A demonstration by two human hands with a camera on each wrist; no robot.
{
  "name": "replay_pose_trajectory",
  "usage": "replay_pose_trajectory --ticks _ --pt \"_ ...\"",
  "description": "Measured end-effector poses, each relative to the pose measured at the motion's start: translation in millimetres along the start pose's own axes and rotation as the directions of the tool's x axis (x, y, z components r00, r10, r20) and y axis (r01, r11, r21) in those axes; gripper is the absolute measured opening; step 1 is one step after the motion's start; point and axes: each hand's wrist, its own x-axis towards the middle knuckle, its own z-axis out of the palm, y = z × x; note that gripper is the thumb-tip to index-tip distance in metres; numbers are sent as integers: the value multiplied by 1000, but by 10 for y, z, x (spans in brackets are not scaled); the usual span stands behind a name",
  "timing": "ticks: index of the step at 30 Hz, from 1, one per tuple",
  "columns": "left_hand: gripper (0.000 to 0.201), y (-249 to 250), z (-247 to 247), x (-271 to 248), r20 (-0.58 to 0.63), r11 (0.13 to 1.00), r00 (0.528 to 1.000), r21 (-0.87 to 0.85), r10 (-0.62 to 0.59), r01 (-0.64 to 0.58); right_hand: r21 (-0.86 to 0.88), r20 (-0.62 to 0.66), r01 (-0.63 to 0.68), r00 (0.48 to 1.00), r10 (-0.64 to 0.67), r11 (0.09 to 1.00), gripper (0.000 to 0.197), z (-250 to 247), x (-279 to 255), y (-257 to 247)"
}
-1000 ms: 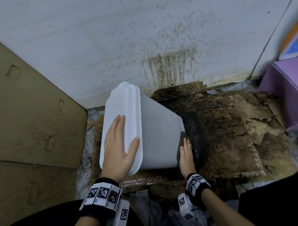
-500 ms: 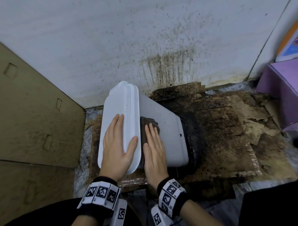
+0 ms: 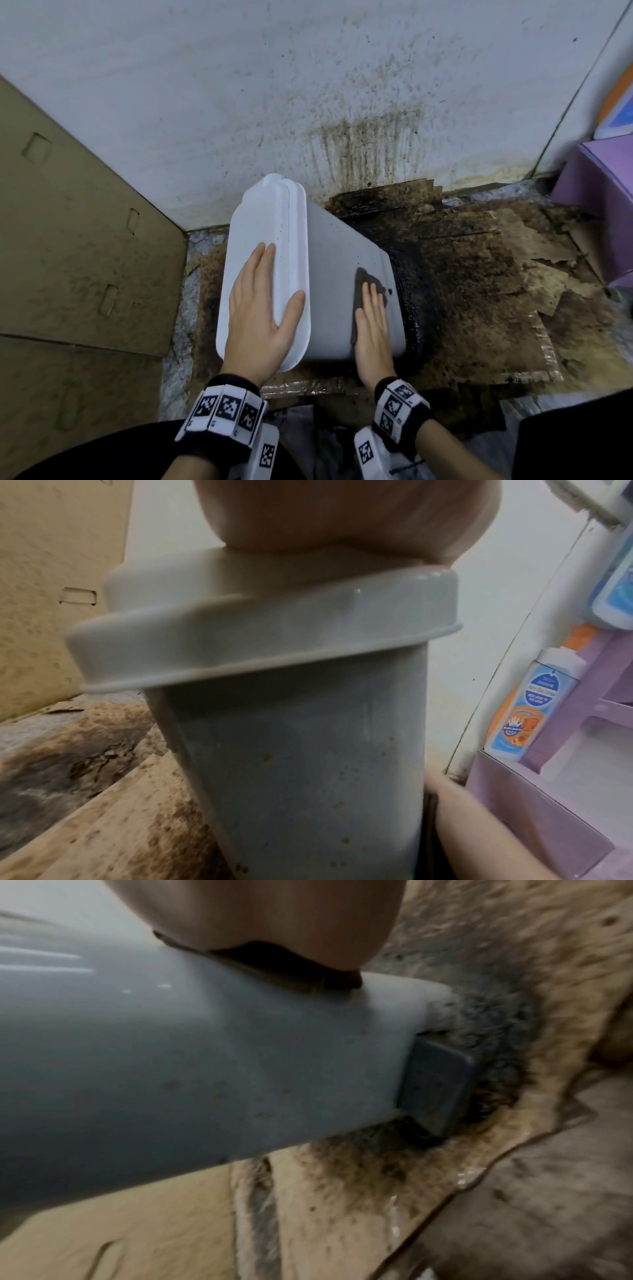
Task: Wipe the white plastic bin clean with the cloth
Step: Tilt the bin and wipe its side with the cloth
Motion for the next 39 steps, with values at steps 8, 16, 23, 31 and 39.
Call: replay_pose_trajectory --ticks 8,16,23,31,39 --pt "75 -32 3 -2 8 1000 1000 4 20 -20 44 203 314 927 -316 948 51 88 41 -806" --pt "73 -23 -22 -6 17 1000 1000 -8 24 -23 -95 368 319 891 -265 943 56 -73 957 -851" --pt "71 -57 -60 2 -5 999 1000 -38 16 -16 -240 323 -13 942 93 971 55 -334 1238 64" --pt "71 9 -37 4 -2 999 1000 -39 23 -23 -242 260 -196 930 258 950 53 -392 1132 -85" --pt "70 -68 -48 3 -5 1000 1000 -24 19 -20 -29 354 298 896 -269 954 55 47 607 -953"
